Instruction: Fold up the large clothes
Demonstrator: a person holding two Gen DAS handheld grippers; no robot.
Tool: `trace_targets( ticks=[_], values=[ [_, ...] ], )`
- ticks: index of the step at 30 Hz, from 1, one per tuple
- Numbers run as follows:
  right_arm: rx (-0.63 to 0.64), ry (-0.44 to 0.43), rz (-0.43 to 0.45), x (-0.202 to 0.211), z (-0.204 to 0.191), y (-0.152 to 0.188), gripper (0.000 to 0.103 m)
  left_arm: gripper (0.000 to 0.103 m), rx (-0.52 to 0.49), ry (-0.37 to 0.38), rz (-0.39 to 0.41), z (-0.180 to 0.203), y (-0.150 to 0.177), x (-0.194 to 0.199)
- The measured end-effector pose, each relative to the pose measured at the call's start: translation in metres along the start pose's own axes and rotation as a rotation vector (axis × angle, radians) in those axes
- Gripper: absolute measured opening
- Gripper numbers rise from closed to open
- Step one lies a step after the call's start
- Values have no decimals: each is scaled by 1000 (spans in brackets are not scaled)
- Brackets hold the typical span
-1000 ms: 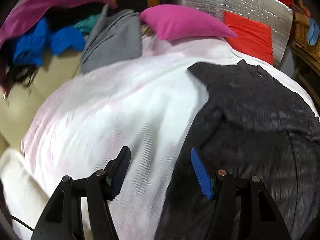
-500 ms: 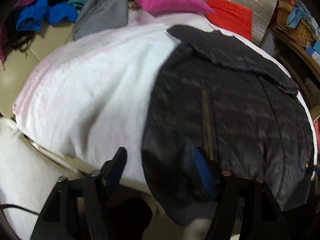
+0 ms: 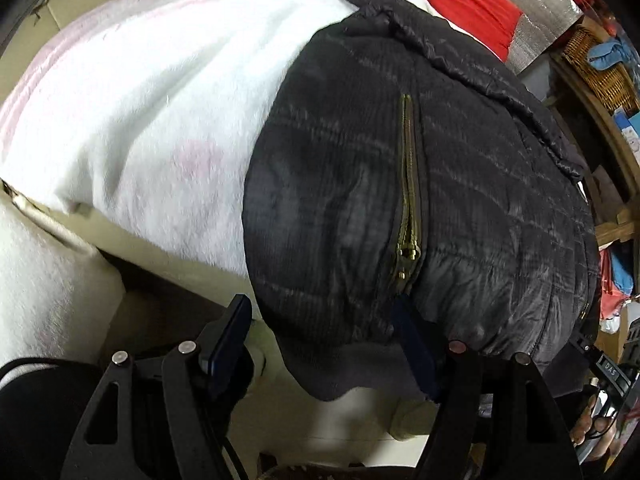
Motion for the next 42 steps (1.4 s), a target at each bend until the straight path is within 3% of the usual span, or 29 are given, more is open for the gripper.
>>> trace_targets(
  ticks=[3, 7, 9, 10, 11, 13, 15, 16, 18, 20, 23, 26, 28, 29, 30, 32, 35, 37, 39, 42],
  values=[
    [1, -72, 56, 14, -3, -2, 31, 73, -13, 18, -18, 2, 7, -2],
    [-43, -51, -9, -1, 10, 4, 36, 74, -27, -8, -52, 3, 17, -13],
    [-59, -76, -29, -7, 11, 5, 55, 78, -34, -8, -80, 2, 22, -21],
    [-56, -90, -30, -8, 10, 4, 59, 78, -37, -5, -92, 4, 24, -26],
    [-43, -88, -31, -8, 8, 4, 60, 78, -40, -8, -98, 5, 25, -29],
    [37, -37, -17, -5, 0, 4, 45, 78, -51, -3, -88, 6, 26, -30],
    [85, -11, -5, -2, -8, 2, 32, 60, -54, 24, -76, 8, 28, -26],
    [88, -17, 11, 4, -10, 1, 30, 55, -54, 43, -78, 9, 29, -24],
    [98, -31, 33, 14, -14, -2, 22, 32, -70, 74, -69, 16, 35, -17],
    [130, -38, 61, 27, -18, -6, 20, 17, -92, 88, -55, 20, 38, -8],
    [175, -76, 130, 59, -27, -16, 19, 17, -98, 124, -27, 26, 38, 5],
    [180, -100, 141, 65, -19, -16, 19, 23, -70, 88, -56, 10, 38, 1],
    [163, -93, 81, 49, -10, -9, 19, 41, -53, 49, -101, 5, 39, -9],
    [153, -91, 53, 42, -6, -5, 23, 67, -51, 29, -123, 5, 41, -14],
    [139, -86, 30, 35, -6, -3, 23, 77, -48, 9, -137, 4, 43, -19],
    [95, -94, 0, 27, 3, 0, 28, 77, -47, -10, -138, 3, 43, -26],
    [52, -117, -43, 18, 11, 3, 57, 77, -39, 6, -143, 9, 43, -33],
    [85, -116, -56, 14, 6, 9, 58, 50, -43, 36, -154, 8, 42, -40],
    [183, -61, -50, 15, -3, 10, 31, 23, -79, 35, -144, 5, 47, -38],
    [209, -40, -34, 25, -4, 9, 22, 9, -85, 66, -144, 3, 52, -28]
  ],
)
Point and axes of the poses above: each gripper's, at about its wrist camera, not at the fingertips, and x roughly against the way its jaws point, z to its right, y to its underside, the point moved 6 cm from there along -x, roughly the way its jaws point, and after that the axes turned 10 degrees about x, right-handed, at the moved point
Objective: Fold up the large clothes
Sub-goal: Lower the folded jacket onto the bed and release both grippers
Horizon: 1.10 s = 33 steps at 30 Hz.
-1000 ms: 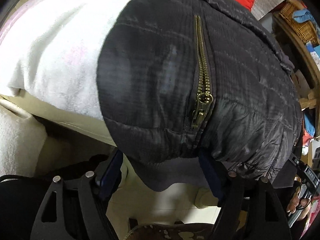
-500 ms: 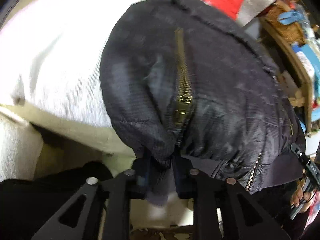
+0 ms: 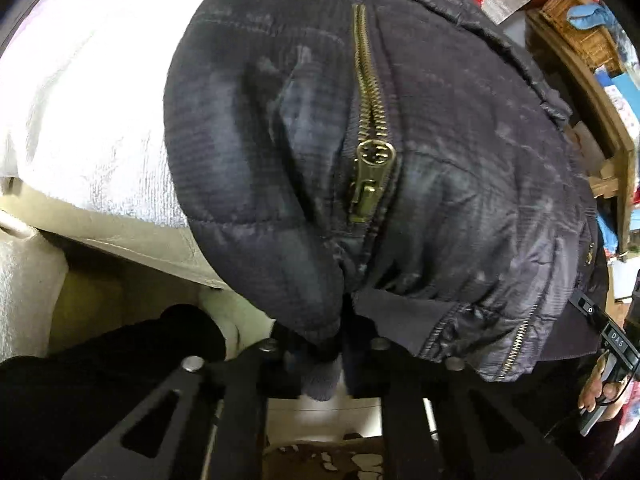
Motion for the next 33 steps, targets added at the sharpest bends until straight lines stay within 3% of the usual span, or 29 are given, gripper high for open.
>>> trace_targets(
  ticks=[3, 8, 12, 16, 20, 28, 33],
  values=[
    [17, -14, 44, 27, -2, -7, 19, 8, -20, 50, 23, 6, 1, 26],
    [78, -47, 177, 85, -10, -36, 18, 8, -79, 200, 111, 24, -14, 100],
    [44, -97, 357, 129, 0, -77, 18, 8, -99, 301, 224, 38, -55, 158],
    [-4, -91, 502, 146, 14, -127, 17, 8, -105, 369, 313, 51, -107, 195],
    [-81, -89, 567, 140, 43, -181, 17, 8, -84, 398, 376, 82, -172, 196],
    [-167, -5, 567, 47, 80, -338, 17, 8, -39, 372, 360, 135, -335, 134],
    [-209, 50, 532, -19, 119, -411, 16, 9, -20, 333, 332, 145, -410, 79]
  ],
)
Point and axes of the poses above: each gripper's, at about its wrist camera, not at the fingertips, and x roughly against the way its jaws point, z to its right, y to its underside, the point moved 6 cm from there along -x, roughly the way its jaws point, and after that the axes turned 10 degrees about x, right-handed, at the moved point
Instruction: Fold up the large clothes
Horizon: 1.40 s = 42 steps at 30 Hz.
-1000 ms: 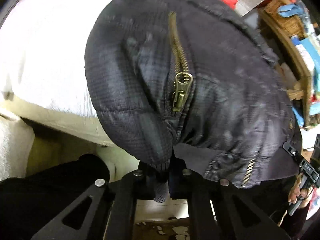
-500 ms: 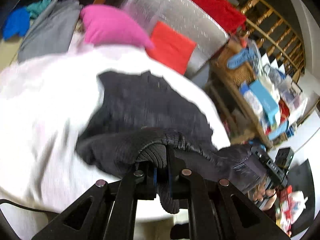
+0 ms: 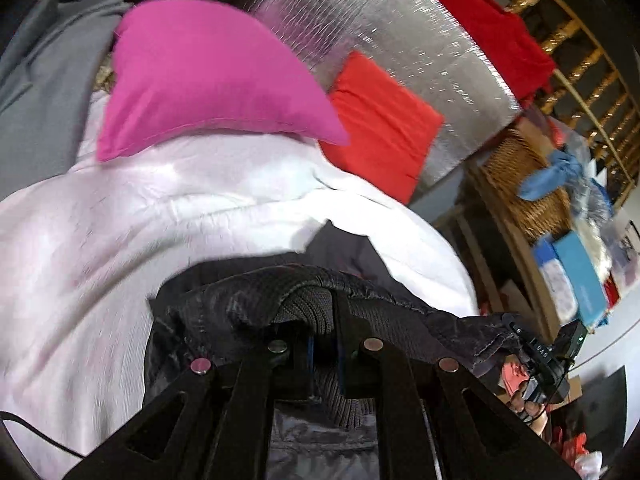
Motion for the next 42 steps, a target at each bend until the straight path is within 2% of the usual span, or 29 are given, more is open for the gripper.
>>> trace_targets(
  ticks=[3, 9, 11, 14, 16, 18, 19, 20, 21, 23, 24, 27, 28, 30, 33, 36, 39, 42],
  values=[
    [-43, 17, -29, -52, 17, -8, 16, 9, 39, -34, -24, -21, -20, -46],
    [-133, 37, -94, -130, 46, 6, 16, 10, 77, -79, -23, -52, -37, -103],
    [-224, 2, -125, -147, 61, 12, 18, 13, 96, -73, -19, -59, -39, -117],
    [-445, -132, -149, -161, 85, 19, 24, 14, 123, -64, -27, -68, -41, -130],
    [-541, -216, -143, -158, 92, 23, 30, 14, 139, -58, -33, -70, -41, -132],
    [-660, -337, -108, -150, 100, 24, 41, 17, 154, -22, -32, -67, -40, -123],
    [-687, -381, -83, -143, 101, 24, 52, 21, 159, 2, -24, -63, -40, -116],
    [-711, -429, -38, -132, 103, 22, 64, 37, 167, 34, -3, -58, -41, -105],
    [-722, -449, 3, -121, 105, 21, 76, 62, 174, 46, 21, -56, -42, -97],
    [-722, -428, 104, -88, 111, 18, 90, 82, 197, 45, 124, -51, -45, -66],
    [-704, -411, 132, -72, 111, 17, 92, 82, 205, 58, 178, -46, -45, -47],
    [-604, -374, 136, -26, 101, 23, 92, 82, 218, 45, 203, -35, -30, -12],
    [-581, -369, 136, -13, 96, 27, 92, 82, 217, 67, 207, -29, -15, 2],
    [-541, -348, 132, 22, 86, 47, 92, 82, 222, 57, 217, -23, 11, 20],
    [-560, -332, 134, 60, 76, 80, 92, 82, 254, 57, 241, -23, 68, 46],
    [-609, -311, 112, 80, 70, 108, 92, 82, 304, 5, 230, -33, 120, 55],
    [-638, -288, 58, 92, 60, 138, 92, 82, 350, -69, 192, -49, 159, 52],
    [-671, -286, 28, 95, 54, 161, 92, 82, 420, -118, 176, -67, 167, 45]
  ],
)
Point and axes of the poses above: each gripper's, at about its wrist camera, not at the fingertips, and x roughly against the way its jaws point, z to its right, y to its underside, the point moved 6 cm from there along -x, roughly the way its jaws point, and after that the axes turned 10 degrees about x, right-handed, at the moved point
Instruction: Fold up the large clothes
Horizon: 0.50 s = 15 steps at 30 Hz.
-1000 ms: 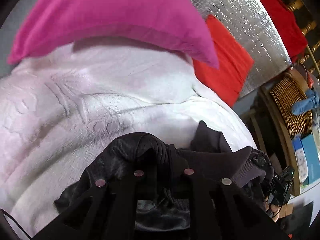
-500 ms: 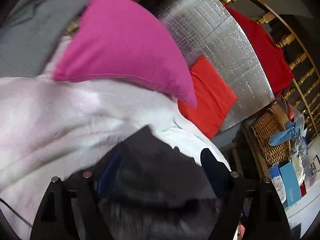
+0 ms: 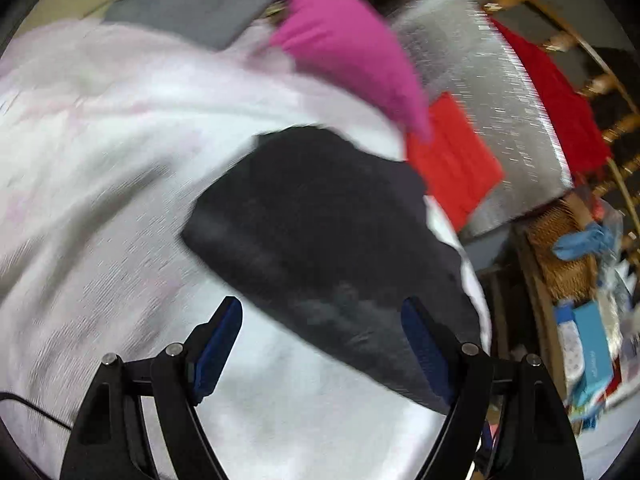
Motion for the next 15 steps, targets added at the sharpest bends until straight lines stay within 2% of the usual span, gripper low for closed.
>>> trace_targets(
  ticks=[2, 5, 8, 11, 13, 15],
  values=[
    [-35, 11, -8, -2, 8, 9, 92, 82, 60, 9, -12, -8, -8, -6],
    [-67, 58, -24, -16, 23, 15, 92, 82, 107, -41, 34, -21, -28, -15],
    [-88, 109, -9, -31, 38, 8, 92, 82, 156, -67, 20, -30, -44, -34],
    [-112, 180, -3, -44, 55, 1, 92, 82, 179, -51, -21, -29, -53, -56],
    [-121, 213, 8, -52, 64, -4, 92, 82, 186, -44, -8, -30, -56, -62],
    [-73, 229, 41, -58, 61, -11, 92, 82, 189, -30, 11, -25, -63, -67]
  ],
)
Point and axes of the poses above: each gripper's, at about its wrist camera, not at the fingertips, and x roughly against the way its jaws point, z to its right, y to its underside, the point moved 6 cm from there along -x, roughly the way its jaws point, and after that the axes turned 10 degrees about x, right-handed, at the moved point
